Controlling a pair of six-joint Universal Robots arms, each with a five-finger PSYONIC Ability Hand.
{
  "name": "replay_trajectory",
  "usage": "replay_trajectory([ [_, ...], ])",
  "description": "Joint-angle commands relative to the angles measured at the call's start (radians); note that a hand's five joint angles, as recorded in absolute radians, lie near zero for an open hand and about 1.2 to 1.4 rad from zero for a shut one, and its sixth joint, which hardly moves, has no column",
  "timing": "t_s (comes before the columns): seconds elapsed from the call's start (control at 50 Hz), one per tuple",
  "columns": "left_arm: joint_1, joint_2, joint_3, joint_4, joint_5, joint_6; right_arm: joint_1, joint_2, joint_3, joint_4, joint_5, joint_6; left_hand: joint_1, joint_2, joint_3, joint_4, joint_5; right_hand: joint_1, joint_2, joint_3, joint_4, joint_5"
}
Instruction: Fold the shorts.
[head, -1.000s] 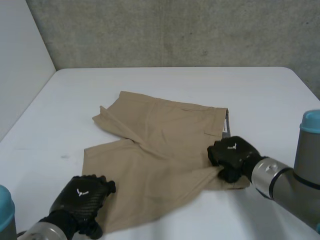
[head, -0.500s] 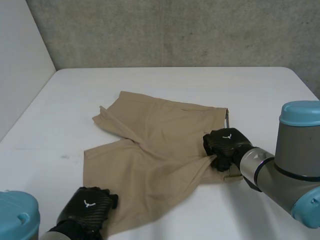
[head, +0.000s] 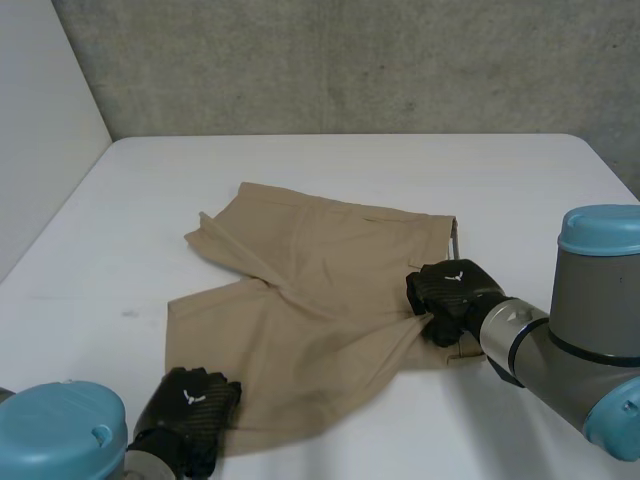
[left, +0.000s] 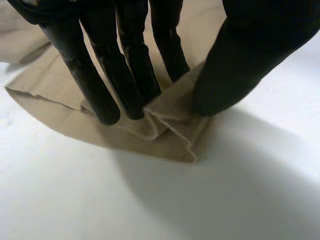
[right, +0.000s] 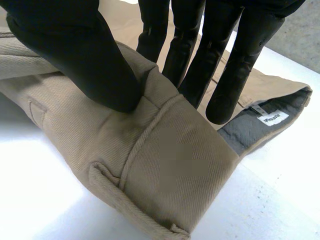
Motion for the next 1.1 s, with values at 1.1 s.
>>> replay_trajectory([
  [1.1,0.255,-1.125,1.638,0.421,0.298,0.341,0.001,0.744,-0.943,-0.36,0.144,-0.409,0.175,0.023,0.024,0.021,0.031,-0.376,-0.586,-0.589,-0.597,-0.581],
])
